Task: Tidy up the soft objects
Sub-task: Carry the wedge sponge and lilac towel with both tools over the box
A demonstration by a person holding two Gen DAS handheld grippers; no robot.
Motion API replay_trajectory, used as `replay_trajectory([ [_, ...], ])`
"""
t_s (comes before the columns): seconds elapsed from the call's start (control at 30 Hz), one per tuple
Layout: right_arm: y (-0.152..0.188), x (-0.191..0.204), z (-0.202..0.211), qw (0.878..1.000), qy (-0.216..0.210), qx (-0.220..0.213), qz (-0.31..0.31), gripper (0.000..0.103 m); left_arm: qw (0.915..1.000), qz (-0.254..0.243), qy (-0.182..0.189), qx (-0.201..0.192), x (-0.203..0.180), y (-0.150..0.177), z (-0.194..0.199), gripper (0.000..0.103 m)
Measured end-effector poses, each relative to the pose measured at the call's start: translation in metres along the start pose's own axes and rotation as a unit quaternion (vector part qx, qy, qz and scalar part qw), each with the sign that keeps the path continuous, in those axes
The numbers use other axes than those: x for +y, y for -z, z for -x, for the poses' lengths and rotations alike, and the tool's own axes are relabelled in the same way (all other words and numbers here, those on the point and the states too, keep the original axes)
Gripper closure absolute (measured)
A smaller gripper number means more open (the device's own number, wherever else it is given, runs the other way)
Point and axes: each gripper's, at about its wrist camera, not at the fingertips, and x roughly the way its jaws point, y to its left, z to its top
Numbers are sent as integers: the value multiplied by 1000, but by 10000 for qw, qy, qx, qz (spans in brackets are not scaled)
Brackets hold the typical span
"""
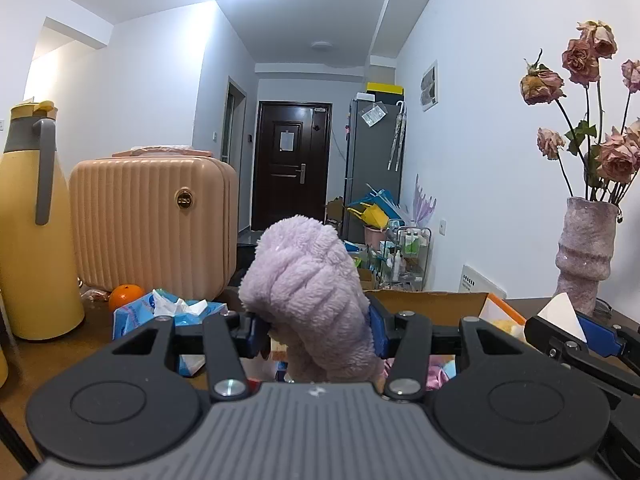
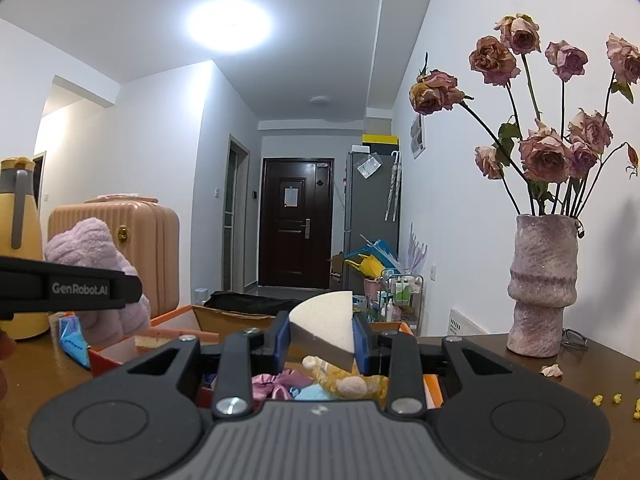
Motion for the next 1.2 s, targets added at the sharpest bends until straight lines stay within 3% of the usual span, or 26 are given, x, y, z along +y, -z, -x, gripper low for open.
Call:
replay_trajectory([
  [0.9, -3, -3, -50, 9999, -67, 97, -12, 72, 10000, -39, 52, -27, -6, -7, -58, 53],
  [1.2, -7, -7, -77, 9989, -159, 433, -53, 71, 9999, -52, 91, 15, -9, -9, -80, 52],
])
